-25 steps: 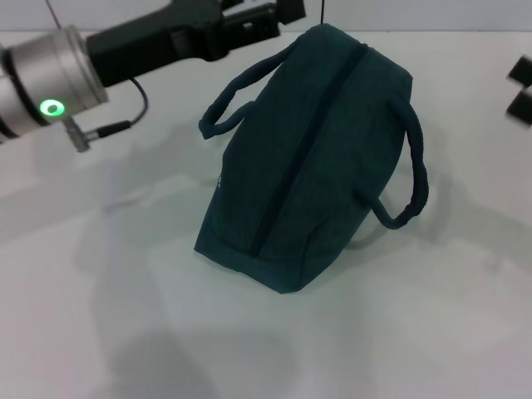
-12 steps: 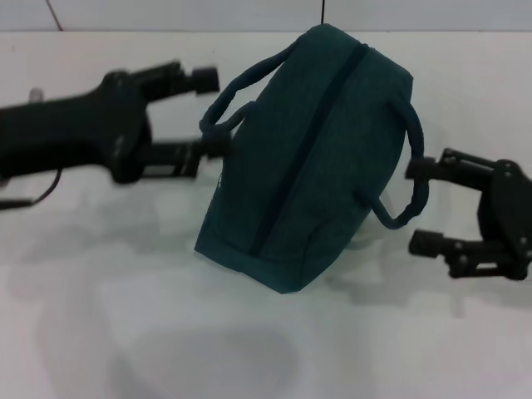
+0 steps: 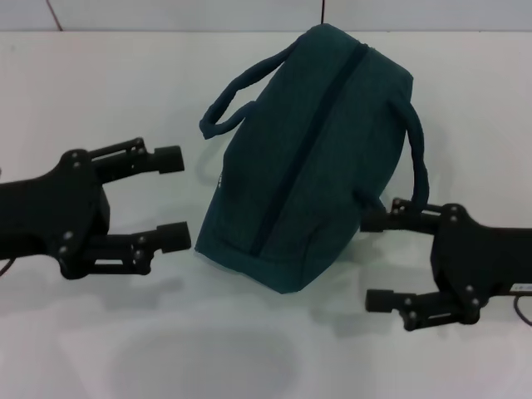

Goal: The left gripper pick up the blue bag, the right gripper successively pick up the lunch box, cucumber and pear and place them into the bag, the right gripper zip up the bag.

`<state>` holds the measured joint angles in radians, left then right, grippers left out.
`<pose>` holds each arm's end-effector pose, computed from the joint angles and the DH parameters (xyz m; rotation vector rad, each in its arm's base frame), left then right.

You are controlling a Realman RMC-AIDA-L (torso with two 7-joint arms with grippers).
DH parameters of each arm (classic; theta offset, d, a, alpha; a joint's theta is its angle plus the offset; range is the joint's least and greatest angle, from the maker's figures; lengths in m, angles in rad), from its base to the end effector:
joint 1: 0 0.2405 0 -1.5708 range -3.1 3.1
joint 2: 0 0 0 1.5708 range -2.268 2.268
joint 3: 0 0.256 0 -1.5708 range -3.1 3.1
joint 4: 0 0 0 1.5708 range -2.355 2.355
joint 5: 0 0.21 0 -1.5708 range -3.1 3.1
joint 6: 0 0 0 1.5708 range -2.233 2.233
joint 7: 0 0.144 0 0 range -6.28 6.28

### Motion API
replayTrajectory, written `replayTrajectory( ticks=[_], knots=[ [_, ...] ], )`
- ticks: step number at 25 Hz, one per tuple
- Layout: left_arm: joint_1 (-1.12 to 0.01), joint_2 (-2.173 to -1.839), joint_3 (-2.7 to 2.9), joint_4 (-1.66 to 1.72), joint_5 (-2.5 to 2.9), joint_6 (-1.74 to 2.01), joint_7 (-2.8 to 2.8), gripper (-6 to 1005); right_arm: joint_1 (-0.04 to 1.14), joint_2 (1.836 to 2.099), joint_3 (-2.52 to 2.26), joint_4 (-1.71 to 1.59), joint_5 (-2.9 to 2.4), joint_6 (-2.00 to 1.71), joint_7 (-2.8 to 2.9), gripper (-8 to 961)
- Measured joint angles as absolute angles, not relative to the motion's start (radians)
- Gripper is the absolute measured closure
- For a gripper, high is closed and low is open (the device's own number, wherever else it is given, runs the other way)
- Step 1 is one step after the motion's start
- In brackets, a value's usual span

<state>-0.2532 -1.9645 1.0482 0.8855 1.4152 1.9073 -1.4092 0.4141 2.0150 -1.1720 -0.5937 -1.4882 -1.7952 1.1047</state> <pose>-0.2418 0.2563 0.0658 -2.8051 -0.3207 -1.1850 0.2318 0.2711 -0.0083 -2.9030 0.1733 1.1483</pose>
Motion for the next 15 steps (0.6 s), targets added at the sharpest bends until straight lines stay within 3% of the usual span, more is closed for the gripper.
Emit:
replayTrajectory(
  ticks=[15],
  knots=[
    [-0.264,-1.983,1.038,0.883,1.453,1.910,-1.430,119,0.429,2.017,-1.188,-0.575,-1.460,-1.806,1.094,84]
  ],
)
